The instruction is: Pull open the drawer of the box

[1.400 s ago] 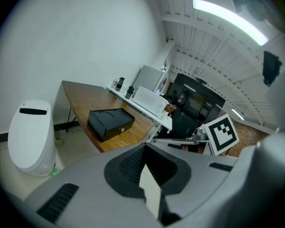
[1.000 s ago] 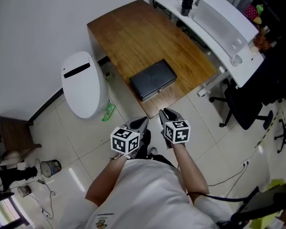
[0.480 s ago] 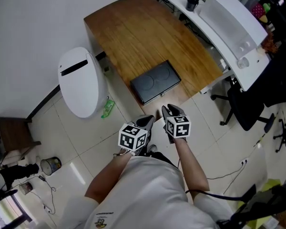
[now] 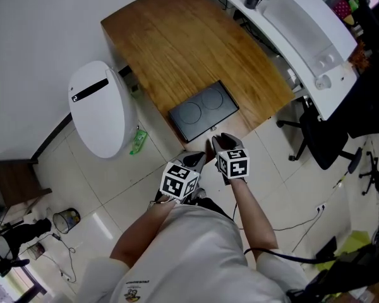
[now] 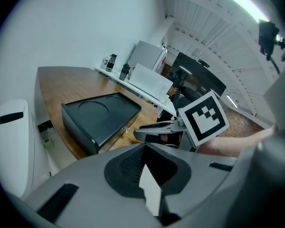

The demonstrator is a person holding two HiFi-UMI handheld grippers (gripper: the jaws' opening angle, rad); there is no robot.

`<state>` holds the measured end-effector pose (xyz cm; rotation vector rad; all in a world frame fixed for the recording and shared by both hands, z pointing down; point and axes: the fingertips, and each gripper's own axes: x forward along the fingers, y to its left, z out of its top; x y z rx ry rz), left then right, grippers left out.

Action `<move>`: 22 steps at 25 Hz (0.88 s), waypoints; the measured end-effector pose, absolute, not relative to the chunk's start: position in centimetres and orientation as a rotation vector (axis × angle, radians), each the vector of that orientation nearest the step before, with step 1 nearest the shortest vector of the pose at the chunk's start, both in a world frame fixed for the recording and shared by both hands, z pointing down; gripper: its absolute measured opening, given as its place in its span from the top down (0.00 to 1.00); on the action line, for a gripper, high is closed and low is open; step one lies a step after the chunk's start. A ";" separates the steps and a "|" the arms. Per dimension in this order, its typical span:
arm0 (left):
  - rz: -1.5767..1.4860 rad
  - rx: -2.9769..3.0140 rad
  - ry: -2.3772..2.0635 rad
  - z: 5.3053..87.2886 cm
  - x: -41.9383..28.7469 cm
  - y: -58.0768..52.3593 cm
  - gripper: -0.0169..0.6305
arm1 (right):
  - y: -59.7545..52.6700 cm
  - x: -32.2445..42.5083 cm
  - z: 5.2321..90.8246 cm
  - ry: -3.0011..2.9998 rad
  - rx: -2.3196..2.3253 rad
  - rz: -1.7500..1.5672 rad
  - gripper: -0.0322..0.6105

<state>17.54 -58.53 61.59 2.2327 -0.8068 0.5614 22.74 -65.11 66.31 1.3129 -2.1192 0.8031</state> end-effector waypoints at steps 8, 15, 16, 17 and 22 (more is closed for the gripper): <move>0.585 2.226 -0.802 62.6 17.7 -60.1 0.97 | -66.6 22.9 68.8 -2.073 1.243 0.683 0.78; 0.597 2.215 -0.787 63.1 17.7 -60.5 0.97 | -67.2 22.5 69.5 -2.055 1.226 0.695 0.78; 0.600 2.214 -0.786 63.1 17.7 -60.5 0.97 | -67.3 22.4 69.6 -2.055 1.226 0.699 0.78; 0.601 2.213 -0.785 63.2 17.6 -60.6 0.97 | -67.5 22.4 69.7 -2.057 1.226 0.699 0.78; 0.603 2.207 -0.780 63.5 17.6 -60.8 0.97 | -67.9 22.1 69.9 -2.062 1.197 0.680 0.79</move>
